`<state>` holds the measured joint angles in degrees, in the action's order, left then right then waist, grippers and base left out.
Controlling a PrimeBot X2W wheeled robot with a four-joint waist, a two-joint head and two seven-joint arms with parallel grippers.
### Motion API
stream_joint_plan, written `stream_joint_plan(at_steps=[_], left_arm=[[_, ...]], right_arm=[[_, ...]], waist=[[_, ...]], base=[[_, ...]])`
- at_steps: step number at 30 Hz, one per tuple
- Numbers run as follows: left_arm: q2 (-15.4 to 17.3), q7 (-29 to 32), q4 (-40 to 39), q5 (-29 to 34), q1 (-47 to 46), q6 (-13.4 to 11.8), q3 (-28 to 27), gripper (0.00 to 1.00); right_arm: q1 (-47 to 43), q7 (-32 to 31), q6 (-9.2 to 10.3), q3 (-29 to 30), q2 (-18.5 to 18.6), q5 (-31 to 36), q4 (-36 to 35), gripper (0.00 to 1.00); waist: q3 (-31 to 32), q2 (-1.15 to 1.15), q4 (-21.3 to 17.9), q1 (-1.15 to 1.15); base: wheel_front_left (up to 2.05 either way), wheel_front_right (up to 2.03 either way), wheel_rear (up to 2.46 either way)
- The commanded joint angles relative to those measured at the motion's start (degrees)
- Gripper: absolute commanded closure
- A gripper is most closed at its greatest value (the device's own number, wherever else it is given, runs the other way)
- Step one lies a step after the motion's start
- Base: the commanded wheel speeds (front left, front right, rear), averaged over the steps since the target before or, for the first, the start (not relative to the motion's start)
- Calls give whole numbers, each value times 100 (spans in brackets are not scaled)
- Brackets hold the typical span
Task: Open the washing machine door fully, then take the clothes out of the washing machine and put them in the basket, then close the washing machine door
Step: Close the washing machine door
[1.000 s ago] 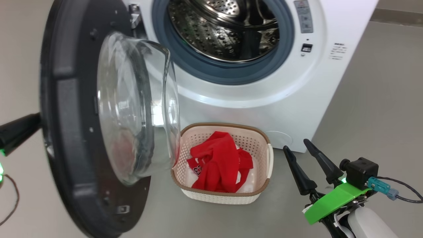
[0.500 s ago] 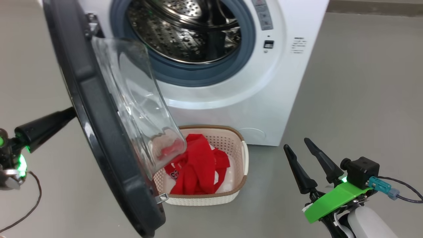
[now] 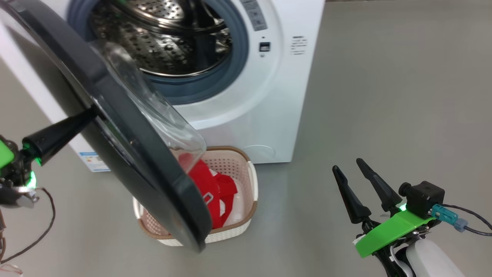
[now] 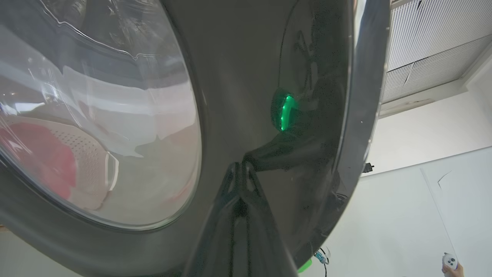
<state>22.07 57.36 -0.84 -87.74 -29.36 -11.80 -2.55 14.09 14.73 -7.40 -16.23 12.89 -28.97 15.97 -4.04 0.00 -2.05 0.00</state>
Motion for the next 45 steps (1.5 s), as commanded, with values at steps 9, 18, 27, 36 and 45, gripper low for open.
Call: stream_joint_plan(at_steps=[9, 18, 27, 36, 45], left_arm=[[93, -387, 130, 333, -654, 247, -165, 100], [-5, -795, 404, 626, -933, 406, -134, 100], [-65, -1162, 739, 904, -1202, 408, -115, 100], [-59, -1572, 1126, 1187, -1577, 420, -152, 100], [-34, -1962, 1565, 1420, -1824, 537, -194, 100]], right_arm=[[116, 27, -9, -63, -14, -17, -193, 0], [143, 27, -9, -41, -41, -12, -209, 0], [176, 27, -9, -11, -80, -5, -234, 0], [226, 27, -9, 20, -148, 1, -275, 0], [225, 27, -9, 24, -218, 9, -283, 0]], waist=[[-171, 0, -596, 0], [-252, 0, -900, 0], [-346, 0, -1179, 0], [-513, 0, -1475, 0], [-613, 0, -1678, 0]], base=[[0, 0, 0], [0, 0, 0], [0, 0, 0], [0, 0, 0], [0, 0, 0]])
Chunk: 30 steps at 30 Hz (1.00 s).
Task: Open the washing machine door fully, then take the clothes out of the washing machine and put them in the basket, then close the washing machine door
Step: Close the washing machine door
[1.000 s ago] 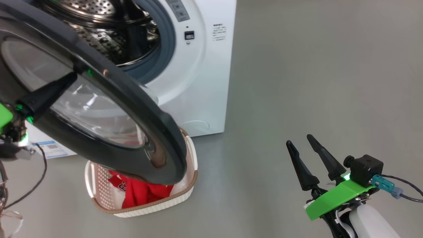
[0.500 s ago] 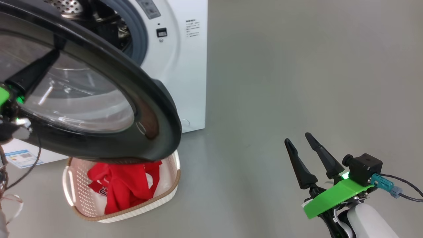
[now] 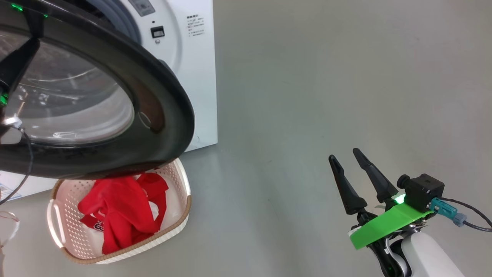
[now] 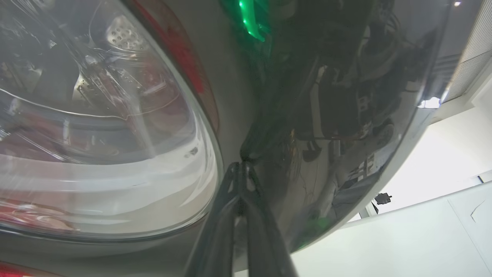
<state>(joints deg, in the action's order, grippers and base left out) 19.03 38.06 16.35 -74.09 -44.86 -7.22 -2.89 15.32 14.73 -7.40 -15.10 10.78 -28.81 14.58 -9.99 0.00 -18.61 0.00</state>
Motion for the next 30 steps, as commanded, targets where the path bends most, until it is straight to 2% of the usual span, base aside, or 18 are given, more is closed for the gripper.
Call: stream_joint_plan(at_steps=[1, 12, 30], left_arm=[[258, -75, -129, 72, -294, 88, -162, 100], [208, -281, 83, 171, -437, 211, -134, 100], [103, -305, -88, 232, -130, 449, 33, 100]], right_arm=[[104, 27, -9, -91, -12, -6, -143, 0], [97, 27, -9, -68, -22, 13, -133, 0], [48, 27, -9, -69, 69, 16, -84, 0]], waist=[[-24, 0, -34, 0], [-31, 0, -10, 0], [162, 0, 526, 0]], base=[[0, 0, 0], [0, 0, 0], [0, 0, 0]])
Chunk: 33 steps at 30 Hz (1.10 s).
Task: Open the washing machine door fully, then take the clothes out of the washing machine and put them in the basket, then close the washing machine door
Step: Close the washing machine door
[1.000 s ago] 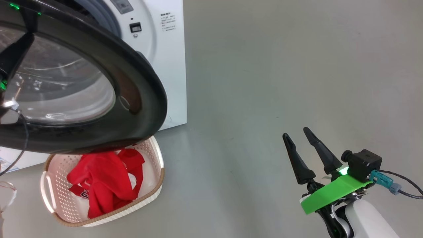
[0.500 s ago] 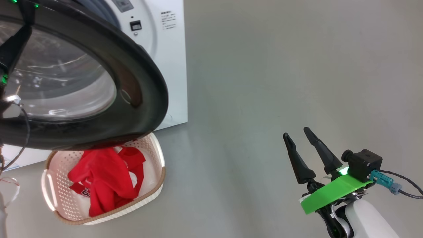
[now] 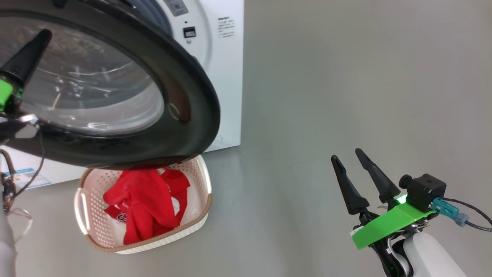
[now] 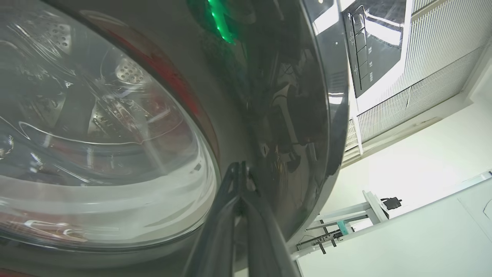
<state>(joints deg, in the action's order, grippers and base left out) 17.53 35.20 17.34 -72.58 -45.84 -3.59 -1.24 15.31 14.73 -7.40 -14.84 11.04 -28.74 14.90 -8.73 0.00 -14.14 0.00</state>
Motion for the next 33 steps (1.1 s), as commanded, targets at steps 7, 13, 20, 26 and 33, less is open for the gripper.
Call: stream_joint_plan(at_steps=[7, 13, 20, 26, 33], left_arm=[[293, -112, -472, 244, 238, 238, -34, 0], [485, -498, -967, 698, 853, 528, 39, 0], [576, -1352, -1481, 1374, 1729, 732, -18, 0], [502, -2279, -1745, 2076, 2513, 872, 81, 0], [355, -3197, -1850, 2627, 3221, 911, 101, 0]], right_arm=[[50, 27, -9, -52, 58, 15, -107, 0], [17, 27, -9, -15, 62, 19, -116, 0], [-28, 27, -9, 46, 75, 19, -124, 0], [-43, 27, -9, 87, 101, 22, -151, 0], [-34, 27, -9, 83, 141, 27, -171, 0]], waist=[[90, 0, 332, 0], [139, 0, 472, 0], [175, 0, 572, 0], [160, 0, 655, 0], [150, 0, 697, 0]], base=[[0, 0, 0], [0, 0, 0], [0, 0, 0], [0, 0, 0], [0, 0, 0]])
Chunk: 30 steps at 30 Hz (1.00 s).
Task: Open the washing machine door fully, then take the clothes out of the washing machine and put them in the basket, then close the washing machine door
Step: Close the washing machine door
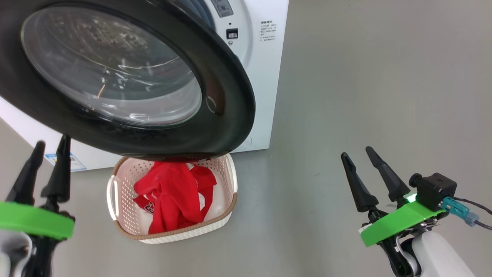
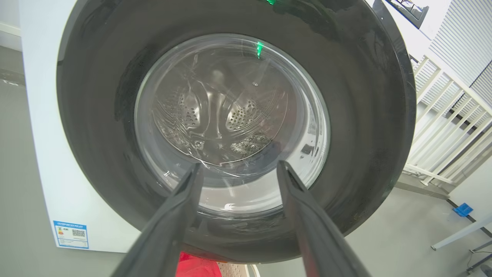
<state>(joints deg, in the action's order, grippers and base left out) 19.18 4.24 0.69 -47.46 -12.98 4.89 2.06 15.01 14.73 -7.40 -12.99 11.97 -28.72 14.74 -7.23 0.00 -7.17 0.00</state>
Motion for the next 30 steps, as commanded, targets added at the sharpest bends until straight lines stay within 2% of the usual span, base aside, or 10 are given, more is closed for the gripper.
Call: stream_joint_plan(at_steps=[1, 6, 15, 21, 30], left_arm=[[171, -210, -186, 181, 29, 67, -217, 0], [101, -669, -192, 540, 367, 32, -161, 0], [-188, -1620, -7, 1479, 968, -326, 111, 0], [-369, -1844, 82, 1897, 1159, -489, 217, 0], [-633, -1918, 154, 2147, 1170, -501, 110, 0]], right_arm=[[-3, 27, -9, -104, 54, 24, -155, 0], [1, 27, -9, -118, 78, 16, -158, 0], [-13, 27, -9, -114, 105, 5, -157, 0], [-37, 27, -9, -90, 112, 15, -167, 0], [-88, 27, -9, -96, 149, 23, -139, 0]], waist=[[4, 0, 2, 0], [11, 0, -5, 0], [40, 0, 2, 0], [45, 0, 43, 0], [77, 0, 84, 0]], base=[[0, 0, 0], [0, 0, 0], [0, 0, 0], [0, 0, 0], [0, 0, 0]])
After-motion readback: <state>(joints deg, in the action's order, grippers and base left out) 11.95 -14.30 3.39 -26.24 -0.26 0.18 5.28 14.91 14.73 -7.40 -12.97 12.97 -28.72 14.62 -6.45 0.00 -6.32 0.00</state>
